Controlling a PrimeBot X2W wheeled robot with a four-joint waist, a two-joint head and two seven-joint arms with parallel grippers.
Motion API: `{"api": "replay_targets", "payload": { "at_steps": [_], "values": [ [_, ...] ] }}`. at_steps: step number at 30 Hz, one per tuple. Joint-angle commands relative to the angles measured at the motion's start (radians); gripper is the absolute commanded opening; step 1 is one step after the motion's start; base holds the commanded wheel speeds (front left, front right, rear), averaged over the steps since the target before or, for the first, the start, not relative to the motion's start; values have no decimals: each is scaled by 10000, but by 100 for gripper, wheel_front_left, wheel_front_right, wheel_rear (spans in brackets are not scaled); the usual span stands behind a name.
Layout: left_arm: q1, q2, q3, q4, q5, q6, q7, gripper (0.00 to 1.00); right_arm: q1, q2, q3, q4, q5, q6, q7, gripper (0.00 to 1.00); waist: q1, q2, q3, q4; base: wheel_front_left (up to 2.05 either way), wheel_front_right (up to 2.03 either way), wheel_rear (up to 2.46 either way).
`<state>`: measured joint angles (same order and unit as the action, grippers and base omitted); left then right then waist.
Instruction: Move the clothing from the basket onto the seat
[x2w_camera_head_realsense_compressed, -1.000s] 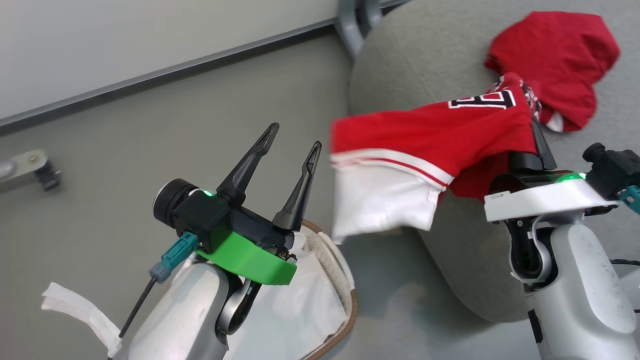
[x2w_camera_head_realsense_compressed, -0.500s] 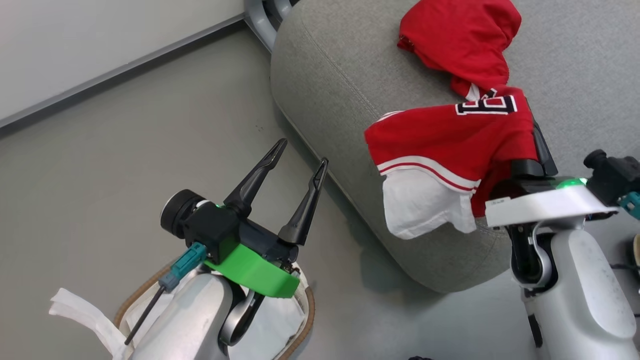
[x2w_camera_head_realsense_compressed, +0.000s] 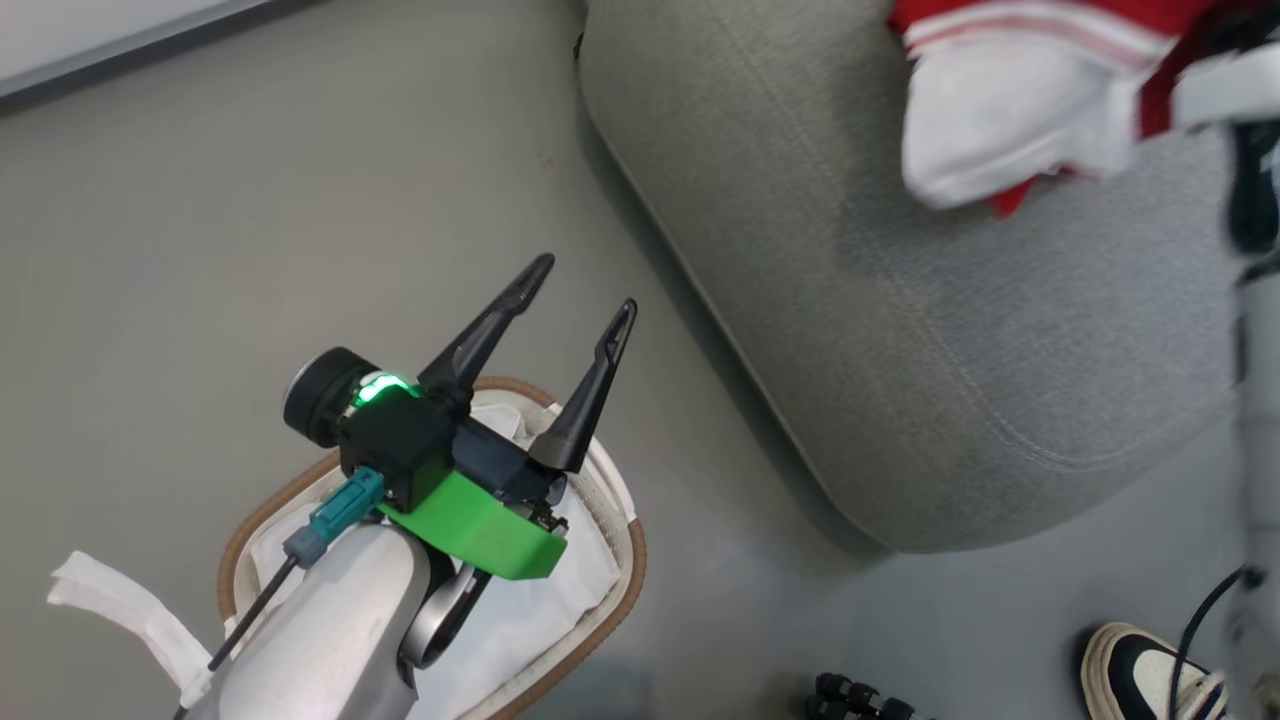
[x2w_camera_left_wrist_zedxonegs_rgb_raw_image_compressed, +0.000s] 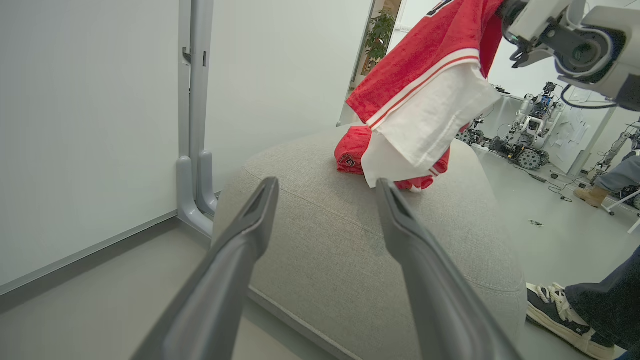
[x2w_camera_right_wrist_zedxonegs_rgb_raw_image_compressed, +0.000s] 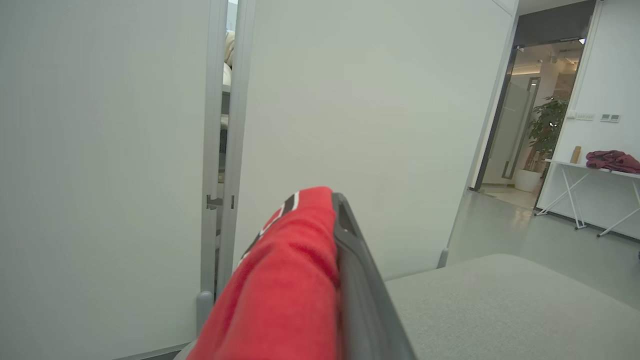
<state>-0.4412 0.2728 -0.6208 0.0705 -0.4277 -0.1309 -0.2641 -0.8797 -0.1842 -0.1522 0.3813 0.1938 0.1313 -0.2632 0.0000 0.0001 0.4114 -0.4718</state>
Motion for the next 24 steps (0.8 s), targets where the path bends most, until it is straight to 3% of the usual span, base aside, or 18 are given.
{"api": "replay_targets", "payload": {
  "at_steps": [1,10,15,21,22,23,24],
  "values": [
    [-211,158,16,-37,5,3,-3,100,-489,-331,-147,239,-266,-12,-22,0,0,-1,798,800,0,0,0],
    [-598,498,162,-344,-112,3,-3,100,-2695,-2232,-1911,1287,-1743,-12,842,0,0,-1,2004,1829,0,0,0],
    [-761,640,330,-464,-159,3,-3,100,-2144,-2337,-3461,1165,-2607,-12,1421,0,0,-1,2512,2179,0,0,0],
    [-800,760,480,-423,-202,3,-3,100,-736,-1675,-4574,1503,-2710,-11,1152,0,0,-1,2809,2315,0,0,0],
    [-799,756,529,-399,-209,3,-3,100,-425,-1577,-4663,1637,-2717,-12,964,28,0,-1,2824,2327,0,0,0],
    [-801,754,552,-379,-205,3,-3,100,-198,-1503,-4729,1749,-2624,-12,783,100,0,-1,2825,2337,0,0,0],
    [-791,737,596,-350,-211,3,-3,100,115,-1370,-4830,1903,-2557,-12,610,100,0,-1,2809,2345,0,0,0]
  ]
}}
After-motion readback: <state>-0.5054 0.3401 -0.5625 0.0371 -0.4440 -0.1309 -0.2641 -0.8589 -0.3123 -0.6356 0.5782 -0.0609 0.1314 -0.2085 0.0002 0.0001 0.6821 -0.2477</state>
